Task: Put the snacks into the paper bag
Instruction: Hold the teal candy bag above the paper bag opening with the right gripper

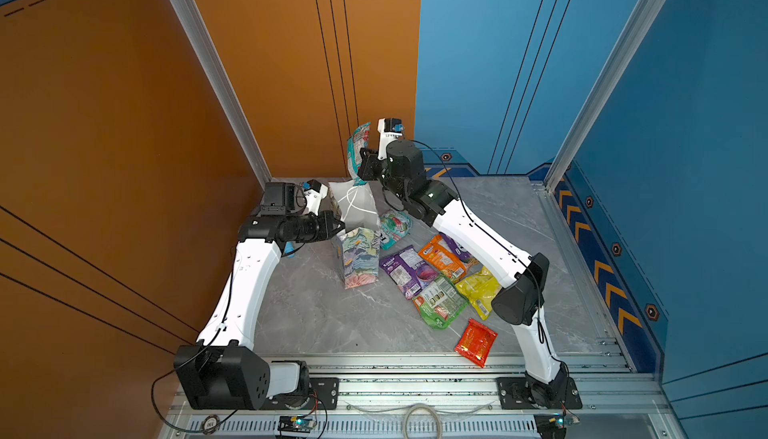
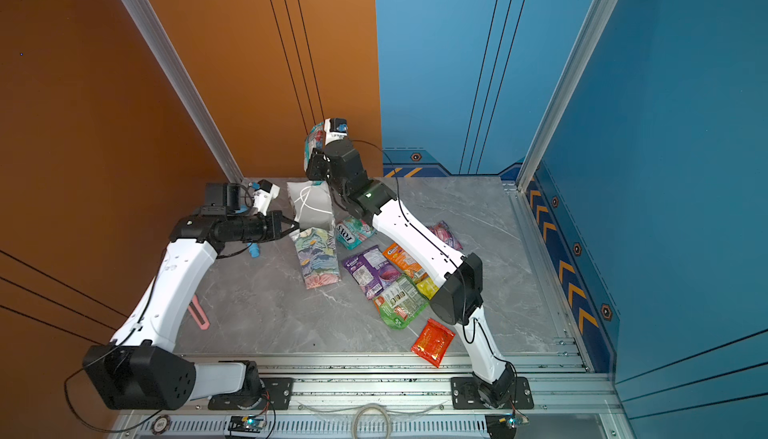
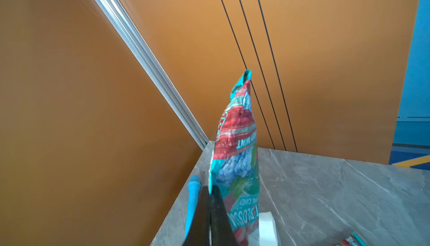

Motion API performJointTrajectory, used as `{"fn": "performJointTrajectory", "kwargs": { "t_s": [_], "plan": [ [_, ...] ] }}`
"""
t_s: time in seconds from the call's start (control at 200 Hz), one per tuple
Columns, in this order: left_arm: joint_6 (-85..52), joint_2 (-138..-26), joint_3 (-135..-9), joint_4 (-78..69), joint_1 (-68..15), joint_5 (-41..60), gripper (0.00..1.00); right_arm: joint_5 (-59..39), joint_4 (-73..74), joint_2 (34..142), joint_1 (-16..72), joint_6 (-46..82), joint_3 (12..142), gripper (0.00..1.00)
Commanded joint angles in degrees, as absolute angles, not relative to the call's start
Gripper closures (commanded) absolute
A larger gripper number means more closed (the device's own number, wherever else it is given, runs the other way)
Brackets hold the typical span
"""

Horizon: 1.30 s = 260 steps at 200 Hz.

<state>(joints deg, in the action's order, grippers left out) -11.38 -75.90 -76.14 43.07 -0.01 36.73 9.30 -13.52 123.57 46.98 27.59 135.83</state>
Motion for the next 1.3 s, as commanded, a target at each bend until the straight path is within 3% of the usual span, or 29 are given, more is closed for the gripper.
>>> {"fn": "performJointTrajectory", "kwargs": {
  "t_s": [0.0, 0.821, 1.296],
  "plan": [
    [-10.8, -74.7, -75.4, 42.9, 0.7, 34.6, 1.0, 11.7, -15.3, 122.2, 48.1, 25.5, 138.6, 1.0],
    [-16.8, -72.1, -72.8, 40.9, 3.3, 22.6, 1.0, 11.0, -18.9, 111.3, 49.1, 23.7, 123.5, 1.0],
    [-16.7, -70.8, -72.1, 39.9, 4.0, 23.8, 1.0, 7.3, -24.2, 115.6, 53.0, 23.1, 129.2, 1.0]
  ]
}}
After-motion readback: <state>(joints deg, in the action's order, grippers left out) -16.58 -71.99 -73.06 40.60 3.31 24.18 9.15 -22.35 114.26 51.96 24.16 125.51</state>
